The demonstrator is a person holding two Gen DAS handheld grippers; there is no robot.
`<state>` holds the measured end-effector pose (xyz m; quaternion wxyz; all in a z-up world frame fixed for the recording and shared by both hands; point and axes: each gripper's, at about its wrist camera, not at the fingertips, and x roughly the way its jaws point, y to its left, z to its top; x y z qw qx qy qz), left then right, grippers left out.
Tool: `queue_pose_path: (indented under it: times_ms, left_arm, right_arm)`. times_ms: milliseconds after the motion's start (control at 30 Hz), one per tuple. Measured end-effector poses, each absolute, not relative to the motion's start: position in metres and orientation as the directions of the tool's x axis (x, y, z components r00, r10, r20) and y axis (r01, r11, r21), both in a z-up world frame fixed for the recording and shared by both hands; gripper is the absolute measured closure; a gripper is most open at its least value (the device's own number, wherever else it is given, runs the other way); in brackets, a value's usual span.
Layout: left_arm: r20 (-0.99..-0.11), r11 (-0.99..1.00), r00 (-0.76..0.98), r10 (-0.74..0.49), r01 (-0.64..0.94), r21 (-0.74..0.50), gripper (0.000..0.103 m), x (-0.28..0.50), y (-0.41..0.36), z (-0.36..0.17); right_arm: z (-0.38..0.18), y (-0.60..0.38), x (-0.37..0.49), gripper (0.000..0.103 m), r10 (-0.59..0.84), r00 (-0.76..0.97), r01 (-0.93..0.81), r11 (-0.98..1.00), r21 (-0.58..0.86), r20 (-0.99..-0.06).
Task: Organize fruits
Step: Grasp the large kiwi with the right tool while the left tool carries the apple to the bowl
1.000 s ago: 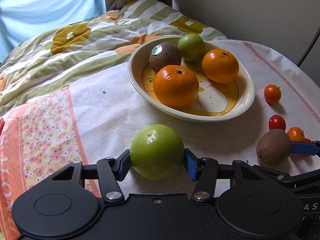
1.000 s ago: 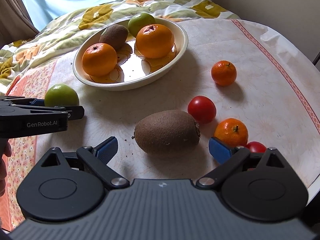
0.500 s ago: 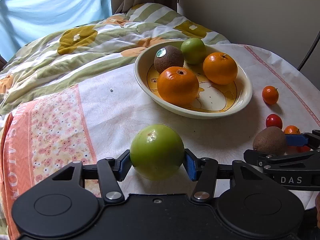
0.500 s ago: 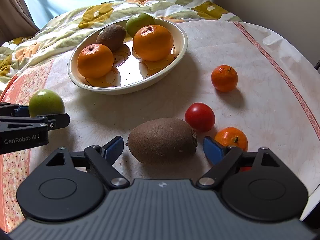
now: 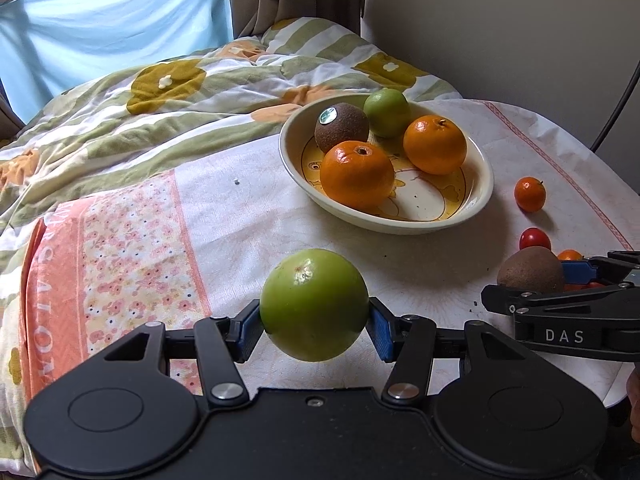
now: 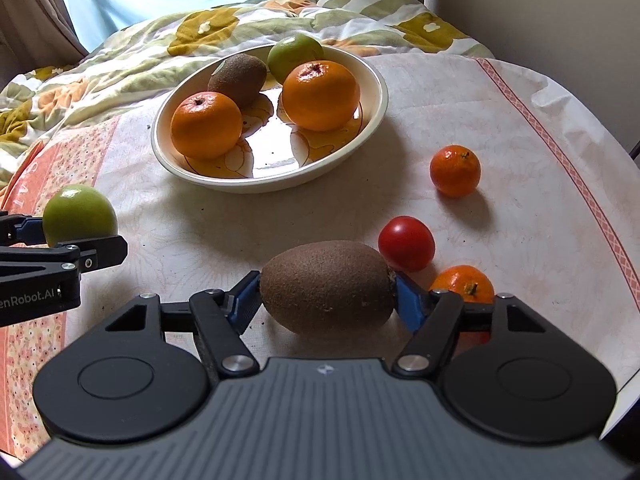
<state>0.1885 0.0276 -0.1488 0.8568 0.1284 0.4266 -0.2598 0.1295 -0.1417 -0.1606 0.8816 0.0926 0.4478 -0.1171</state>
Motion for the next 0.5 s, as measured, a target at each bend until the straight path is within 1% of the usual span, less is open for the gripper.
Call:
queue_pose_path:
  times_ms: [500]
  left_arm:
    - [-0.718, 0.836, 0.581, -0.384, 0.548, -0.004, 0.044, 0.171, 0.019, -0.090]
  right_arm:
    - [-0.085, -0.152, 0.119, 0.019, -0.102, 0.670, 0.243, 0.966, 0.088, -0.735]
